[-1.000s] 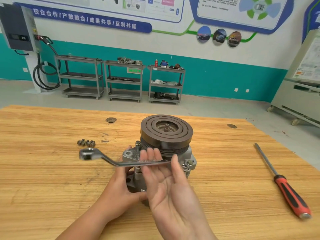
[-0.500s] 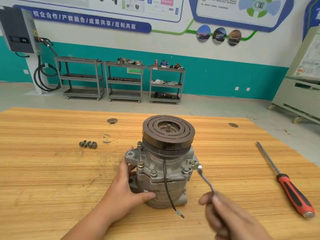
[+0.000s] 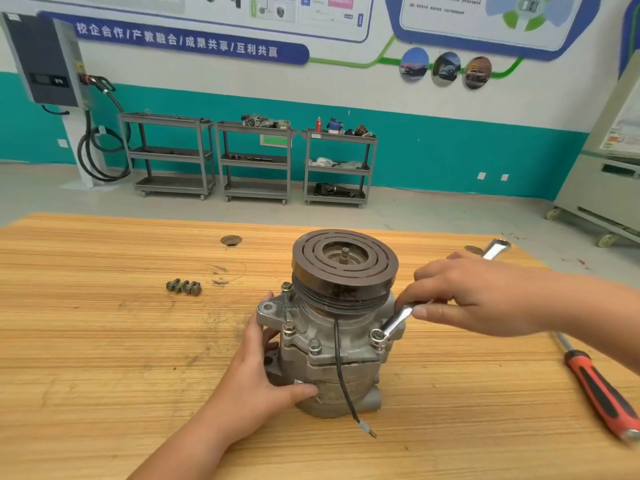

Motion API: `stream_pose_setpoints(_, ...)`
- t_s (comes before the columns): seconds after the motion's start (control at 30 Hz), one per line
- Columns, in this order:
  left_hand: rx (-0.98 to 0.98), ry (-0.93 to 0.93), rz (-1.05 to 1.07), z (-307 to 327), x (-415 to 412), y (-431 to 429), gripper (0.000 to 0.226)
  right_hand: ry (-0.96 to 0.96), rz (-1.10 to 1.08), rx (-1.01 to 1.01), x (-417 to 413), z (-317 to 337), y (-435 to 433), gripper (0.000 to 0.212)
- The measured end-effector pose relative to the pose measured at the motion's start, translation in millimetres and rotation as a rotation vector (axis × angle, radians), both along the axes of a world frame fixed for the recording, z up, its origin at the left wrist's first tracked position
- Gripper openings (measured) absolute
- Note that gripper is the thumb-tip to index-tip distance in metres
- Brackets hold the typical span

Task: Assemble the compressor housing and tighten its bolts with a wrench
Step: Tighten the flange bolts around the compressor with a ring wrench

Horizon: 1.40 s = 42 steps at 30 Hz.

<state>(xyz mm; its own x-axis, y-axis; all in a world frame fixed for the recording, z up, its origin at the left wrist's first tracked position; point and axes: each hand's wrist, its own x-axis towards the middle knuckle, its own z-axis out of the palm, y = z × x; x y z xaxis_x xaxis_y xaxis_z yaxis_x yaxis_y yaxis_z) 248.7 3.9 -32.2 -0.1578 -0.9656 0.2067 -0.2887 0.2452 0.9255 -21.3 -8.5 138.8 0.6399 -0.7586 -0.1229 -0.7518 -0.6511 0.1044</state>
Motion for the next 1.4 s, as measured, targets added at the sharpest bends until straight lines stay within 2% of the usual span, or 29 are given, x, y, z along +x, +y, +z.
stream_pose_setpoints(0.13,0.005,-0.010,0.009,-1,1,-1,0.105,0.064,-0.027,0.045,3,9,-12,0.038)
stream_pose_setpoints(0.23,0.009,-0.003,0.003,-1,1,-1,0.108,0.066,-0.066,0.123,3,9,-13,0.029)
stream_pose_setpoints(0.33,0.006,-0.001,-0.003,-2,1,-1,0.114,0.019,-0.218,0.342,-1,9,-7,0.021)
stream_pose_setpoints(0.4,0.005,0.000,-0.002,-3,1,-2,0.117,-0.087,-0.322,0.596,-4,5,0,0.024)
stream_pose_setpoints(0.47,0.000,0.002,-0.001,-4,1,-2,0.114,-0.337,-0.409,0.952,-4,-3,10,0.026)
stream_pose_setpoints(0.53,-0.004,-0.002,0.003,-4,1,-2,0.107,-0.689,-0.467,1.282,0,-14,23,0.024)
stream_pose_setpoints(0.6,-0.001,-0.008,0.011,-4,2,-3,0.105,-1.024,-0.509,1.497,7,-26,39,0.025)
stream_pose_setpoints(0.67,-0.004,-0.007,0.010,-4,2,-2,0.108,-1.288,-0.569,1.558,20,-40,57,0.024)
stream_pose_setpoints(0.77,-0.010,-0.004,0.003,-3,1,-1,0.118,-1.643,-0.651,1.538,52,-55,77,0.020)
stream_pose_setpoints(0.83,-0.024,-0.001,0.007,-2,0,-1,0.122,-1.890,-0.617,1.591,74,-61,82,0.023)
stream_pose_setpoints(0.87,-0.028,-0.004,0.010,-2,-1,0,0.123,-2.022,-0.550,1.634,83,-63,82,0.017)
stream_pose_setpoints(0.9,-0.037,-0.011,0.012,-1,-1,0,0.123,-2.165,-0.470,1.683,93,-64,82,0.020)
stream_pose_setpoints(0.97,-0.042,-0.013,0.024,0,-3,2,0.119,-2.393,-0.369,1.748,107,-61,80,0.047)
stream_pose_setpoints(1.0,-0.024,-0.005,0.037,0,-3,2,0.120,-2.462,-0.336,1.739,113,-61,81,0.042)
stream_pose_setpoints(1.03,0.003,0.010,0.043,0,-3,2,0.121,-2.507,-0.328,1.703,121,-62,80,0.023)
stream_pose_setpoints(1.07,0.025,0.020,0.036,-1,-3,0,0.119,-2.525,-0.395,1.656,126,-61,80,0.021)
stream_pose_setpoints(1.1,0.033,0.011,0.020,-2,-4,0,0.113,-2.552,-0.429,1.622,129,-64,80,0.033)
stream_pose_setpoints(1.13,0.038,-0.024,0.001,-1,-5,-1,0.106,-2.536,-0.459,1.584,130,-66,81,0.034)
stream_pose_setpoints(1.2,0.088,-0.035,0.028,1,-6,-2,0.101,-2.549,-0.492,1.631,133,-69,86,0.022)
stream_pose_setpoints(1.23,0.097,-0.007,0.058,2,-6,-3,0.099,-2.543,-0.394,1.605,129,-77,91,0.033)
stream_pose_setpoints(1.27,0.074,0.006,0.079,2,-5,-2,0.095,-2.431,-0.440,1.572,123,-78,97,0.044)
stream_pose_setpoints(1.3,0.042,0.002,0.077,3,-5,-1,0.095,-2.350,-0.394,1.518,117,-92,102,0.049)
stream_pose_setpoints(1.33,0.017,-0.010,0.055,4,-4,1,0.102,-2.063,-0.491,1.358,111,-95,110,0.095)
stream_pose_setpoints(1.37,0.004,-0.025,0.034,4,-2,2,0.110,-1.894,-0.351,1.298,95,-112,116,0.054)
stream_pose_setpoints(1.4,-0.001,-0.044,0.022,4,0,2,0.115,-1.791,-0.435,1.120,88,-104,118,0.029)
